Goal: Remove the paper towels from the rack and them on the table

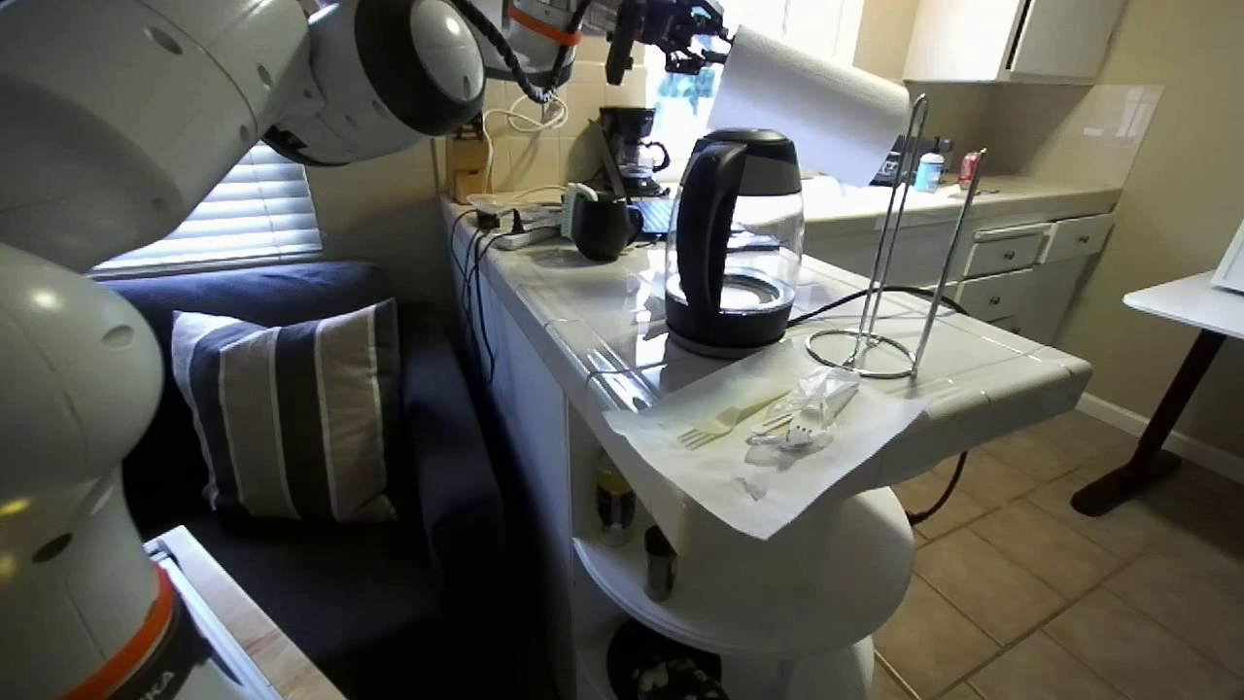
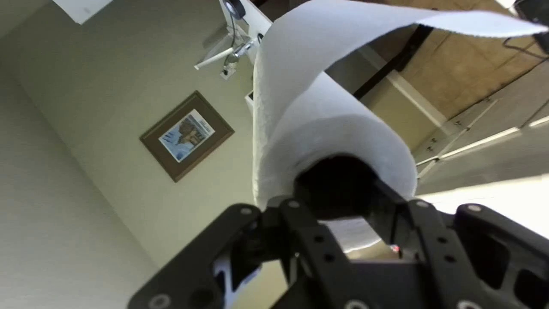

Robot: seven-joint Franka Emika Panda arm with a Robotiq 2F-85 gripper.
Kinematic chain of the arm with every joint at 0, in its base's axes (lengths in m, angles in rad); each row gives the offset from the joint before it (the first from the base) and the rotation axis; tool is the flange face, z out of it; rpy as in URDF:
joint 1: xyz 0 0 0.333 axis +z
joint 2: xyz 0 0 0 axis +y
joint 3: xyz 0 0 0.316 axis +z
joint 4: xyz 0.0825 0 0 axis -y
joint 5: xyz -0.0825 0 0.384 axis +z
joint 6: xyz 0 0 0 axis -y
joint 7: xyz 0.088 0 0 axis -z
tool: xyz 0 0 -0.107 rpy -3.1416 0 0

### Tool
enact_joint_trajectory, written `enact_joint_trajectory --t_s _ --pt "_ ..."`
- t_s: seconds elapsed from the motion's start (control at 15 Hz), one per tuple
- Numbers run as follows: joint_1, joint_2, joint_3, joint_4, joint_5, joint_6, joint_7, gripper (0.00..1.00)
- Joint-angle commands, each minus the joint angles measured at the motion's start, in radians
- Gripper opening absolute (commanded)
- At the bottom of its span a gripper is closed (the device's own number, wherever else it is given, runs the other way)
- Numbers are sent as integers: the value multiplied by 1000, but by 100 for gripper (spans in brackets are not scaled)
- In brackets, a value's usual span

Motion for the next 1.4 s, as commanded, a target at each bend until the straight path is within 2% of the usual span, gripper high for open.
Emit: enact_joint_trajectory --t_s 0.0,0.27,0.4,0.47,0.67,0.73,1.07,1.33 --pt "-31 28 67 24 53 84 -171 62" --pt "-64 13 140 1 168 174 -363 62" --pt "-72 -8 134 -13 205 162 -473 62" --pt "-51 21 97 8 193 151 -386 37" --pt "-62 6 98 2 208 153 -445 37" --pt "-62 5 99 2 209 153 -450 62" --pt "-31 50 17 12 134 182 -429 62" --pt "-13 103 6 15 112 183 -463 62"
